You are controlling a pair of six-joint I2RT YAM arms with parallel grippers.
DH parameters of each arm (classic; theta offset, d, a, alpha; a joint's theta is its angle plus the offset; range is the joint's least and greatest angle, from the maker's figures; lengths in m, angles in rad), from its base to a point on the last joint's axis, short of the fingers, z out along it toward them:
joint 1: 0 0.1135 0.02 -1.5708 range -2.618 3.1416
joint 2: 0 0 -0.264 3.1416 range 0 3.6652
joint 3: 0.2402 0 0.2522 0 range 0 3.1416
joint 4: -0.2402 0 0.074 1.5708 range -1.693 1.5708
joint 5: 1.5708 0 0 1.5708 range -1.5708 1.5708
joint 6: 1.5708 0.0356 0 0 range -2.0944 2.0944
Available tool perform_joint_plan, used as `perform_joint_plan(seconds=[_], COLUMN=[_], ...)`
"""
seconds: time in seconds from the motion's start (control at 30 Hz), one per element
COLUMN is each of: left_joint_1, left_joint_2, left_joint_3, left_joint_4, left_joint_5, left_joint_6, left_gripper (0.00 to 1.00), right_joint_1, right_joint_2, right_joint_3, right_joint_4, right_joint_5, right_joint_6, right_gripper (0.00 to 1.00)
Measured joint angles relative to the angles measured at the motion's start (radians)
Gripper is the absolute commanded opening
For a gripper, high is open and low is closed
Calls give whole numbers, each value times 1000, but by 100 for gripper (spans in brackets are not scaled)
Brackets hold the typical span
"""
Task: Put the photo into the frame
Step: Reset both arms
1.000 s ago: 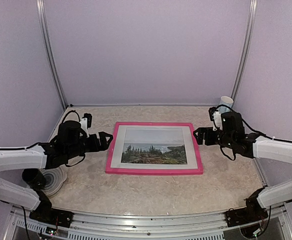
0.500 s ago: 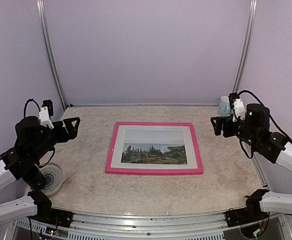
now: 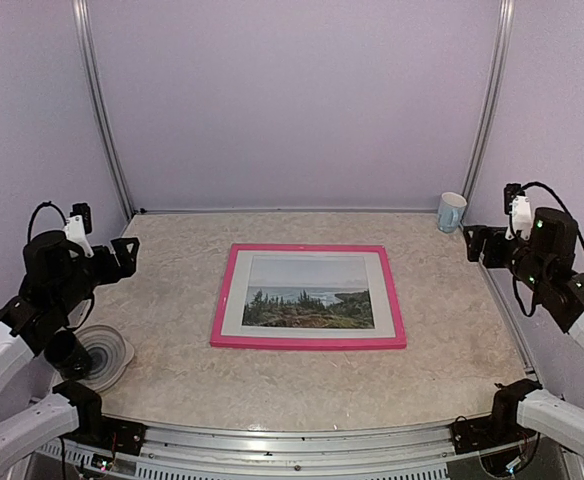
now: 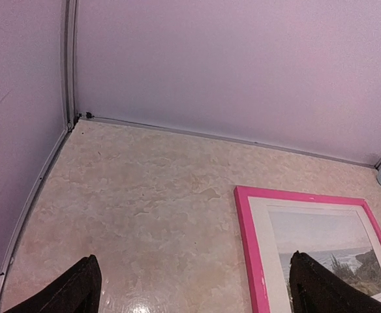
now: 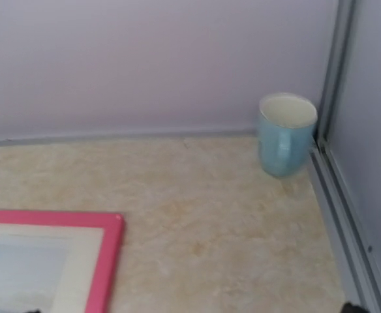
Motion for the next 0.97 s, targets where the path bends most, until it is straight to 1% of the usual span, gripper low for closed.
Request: perform_joint_plan(seconds=[0.03,0.1,0.2,0.4,0.63,0.97], left_joint_1=[35,86,133,140,140,140], left_joint_2=[3,9,13,-27,-57,-71], left_joint_3=[0,0,-1,-36,-47,-50], left_joint_4=[1,4,4,14,14,12], left_joint_5=[29,71,108,127,132,141], left_joint_6=[1,2,10,30,42,42], left_gripper=[99,99,99,99,99,99], right_joint_1=[-44,-84,-99,-99,-99,-99], right_joint_2=[19,56,85,5,10,-24], right_joint_3=[4,6,-8,-27,-39,-75], right_joint_4=[0,1,-2,5,15,36], right_joint_5=[-34,-71,-84,-68,-47,-55], right_joint_6=[5,10,8,8,17,25], right_gripper=[99,99,99,99,99,99])
